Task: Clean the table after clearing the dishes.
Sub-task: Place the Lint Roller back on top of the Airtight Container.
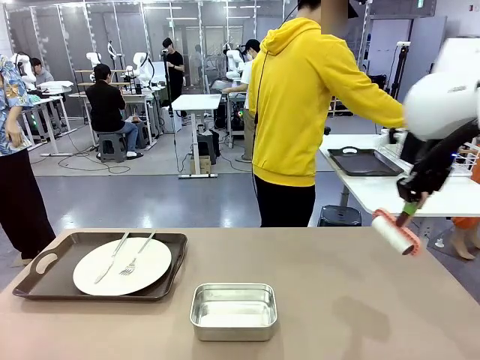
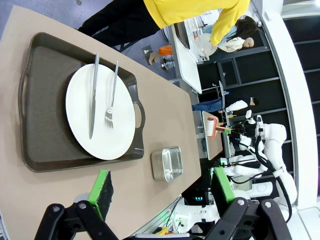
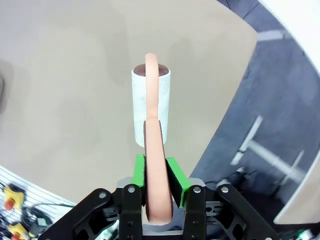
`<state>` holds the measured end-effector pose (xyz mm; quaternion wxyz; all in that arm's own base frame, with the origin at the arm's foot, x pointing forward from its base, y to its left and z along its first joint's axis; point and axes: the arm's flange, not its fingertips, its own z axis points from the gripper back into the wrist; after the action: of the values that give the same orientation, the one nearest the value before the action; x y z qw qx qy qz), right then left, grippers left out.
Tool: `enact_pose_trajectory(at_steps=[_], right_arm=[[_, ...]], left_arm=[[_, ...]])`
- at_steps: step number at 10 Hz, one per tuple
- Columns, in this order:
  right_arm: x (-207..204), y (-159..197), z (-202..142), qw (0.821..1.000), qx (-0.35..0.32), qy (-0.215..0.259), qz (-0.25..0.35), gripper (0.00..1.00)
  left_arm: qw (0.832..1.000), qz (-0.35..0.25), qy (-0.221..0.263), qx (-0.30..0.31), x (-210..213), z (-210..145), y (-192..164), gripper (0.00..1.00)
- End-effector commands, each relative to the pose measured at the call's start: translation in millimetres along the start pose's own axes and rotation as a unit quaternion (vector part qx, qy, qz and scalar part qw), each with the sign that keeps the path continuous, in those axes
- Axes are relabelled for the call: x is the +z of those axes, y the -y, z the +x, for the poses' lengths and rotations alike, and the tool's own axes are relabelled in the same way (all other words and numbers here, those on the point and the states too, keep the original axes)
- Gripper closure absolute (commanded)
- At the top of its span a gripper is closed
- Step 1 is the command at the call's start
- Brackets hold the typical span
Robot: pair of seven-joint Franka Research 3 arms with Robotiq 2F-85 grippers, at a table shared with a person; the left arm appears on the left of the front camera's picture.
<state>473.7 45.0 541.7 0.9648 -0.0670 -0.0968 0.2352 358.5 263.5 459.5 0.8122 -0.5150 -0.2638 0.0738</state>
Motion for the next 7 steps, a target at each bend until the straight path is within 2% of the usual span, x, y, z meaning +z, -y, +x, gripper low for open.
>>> enact_pose_trajectory(at_steps=[1,3,5,6,7], right_arm=[[6.4,-37.9,24.3,0.995,0.089,-0.02,-0.033,0.77],[13.8,-99.3,39.8,0.981,0.19,-0.031,-0.037,0.77],[19.6,-149.7,42.6,0.956,0.29,-0.048,-0.019,0.77],[24.9,-170.9,41.1,0.941,0.332,-0.058,-0.012,0.77],[30.2,-180.9,37.4,0.937,0.346,-0.051,-0.015,0.77]], left_arm=[[1.0,-0.009,0.0,-0.007,3.4,0.3,0.9,0.0],[1.0,-0.009,0.0,-0.007,3.4,0.3,0.9,0.0],[1.0,-0.009,0.0,-0.007,3.4,0.3,0.9,0.0],[1.0,-0.009,0.0,-0.007,3.4,0.3,0.9,0.0],[1.0,-0.009,0.0,-0.007,3.4,0.3,0.9,0.0]])
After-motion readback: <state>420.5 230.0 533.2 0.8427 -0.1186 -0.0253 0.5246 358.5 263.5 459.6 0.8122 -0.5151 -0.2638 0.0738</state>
